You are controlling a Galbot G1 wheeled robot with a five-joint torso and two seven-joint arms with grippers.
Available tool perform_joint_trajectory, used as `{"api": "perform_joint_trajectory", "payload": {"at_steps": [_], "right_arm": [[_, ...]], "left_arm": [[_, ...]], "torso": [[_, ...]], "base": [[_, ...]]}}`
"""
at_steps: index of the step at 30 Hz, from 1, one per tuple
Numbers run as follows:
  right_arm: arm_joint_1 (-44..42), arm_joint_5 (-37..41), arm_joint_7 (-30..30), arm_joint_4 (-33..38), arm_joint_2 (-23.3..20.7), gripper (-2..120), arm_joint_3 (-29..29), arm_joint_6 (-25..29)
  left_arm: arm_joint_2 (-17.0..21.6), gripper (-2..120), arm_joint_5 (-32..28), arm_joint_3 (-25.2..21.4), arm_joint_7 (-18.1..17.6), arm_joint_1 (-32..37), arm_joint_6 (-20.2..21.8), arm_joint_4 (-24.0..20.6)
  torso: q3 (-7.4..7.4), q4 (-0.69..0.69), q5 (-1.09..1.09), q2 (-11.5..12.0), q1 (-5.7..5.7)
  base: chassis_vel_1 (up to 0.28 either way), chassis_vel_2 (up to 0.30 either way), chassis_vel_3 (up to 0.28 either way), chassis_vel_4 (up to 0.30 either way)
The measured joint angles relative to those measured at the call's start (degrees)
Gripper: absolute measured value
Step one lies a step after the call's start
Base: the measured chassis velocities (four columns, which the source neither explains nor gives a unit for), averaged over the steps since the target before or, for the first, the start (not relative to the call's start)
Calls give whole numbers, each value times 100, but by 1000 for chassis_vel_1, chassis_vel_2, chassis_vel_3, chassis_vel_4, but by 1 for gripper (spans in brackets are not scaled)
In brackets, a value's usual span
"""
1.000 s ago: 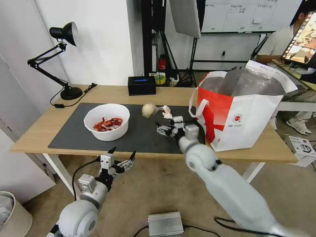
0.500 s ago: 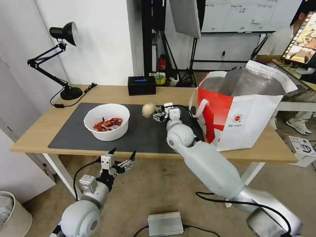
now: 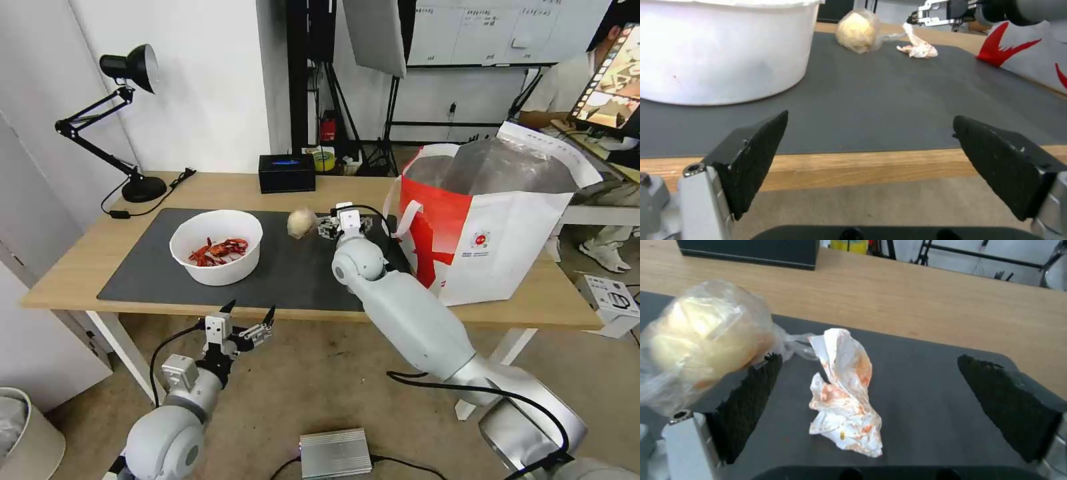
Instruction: Pick up the trash from the table and place it into the takeout bag.
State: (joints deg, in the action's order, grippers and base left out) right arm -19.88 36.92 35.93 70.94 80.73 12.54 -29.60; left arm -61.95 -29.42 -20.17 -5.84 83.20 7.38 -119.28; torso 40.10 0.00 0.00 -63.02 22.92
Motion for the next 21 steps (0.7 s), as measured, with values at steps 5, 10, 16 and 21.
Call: {"api": "perform_joint_trajectory", "payload": {"at_steps": [5,10,16,21], "right_arm": [[108,-13,-107,-273,85,100,-27,3],[194,-29,-232,-516,183,100,-28,16],[317,-30,-289,-771,287,100,-35,9],[391,-67,-320,-897,305,100,-42,-47]], "left_arm": [[-7,100,30,17,47,-25,-20,3],[-56,100,73,55,63,-20,-27,-1],[-71,100,88,64,63,-8,-47,1],[-69,100,94,57,62,12,-78,1]], "torso": [[0,0,0,0,0],[1,0,0,0,-1],[0,0,0,0,0],[0,0,0,-1,0]], "base": [[0,0,0,0],[0,0,0,0],[0,0,0,0],[0,0,0,0]]}}
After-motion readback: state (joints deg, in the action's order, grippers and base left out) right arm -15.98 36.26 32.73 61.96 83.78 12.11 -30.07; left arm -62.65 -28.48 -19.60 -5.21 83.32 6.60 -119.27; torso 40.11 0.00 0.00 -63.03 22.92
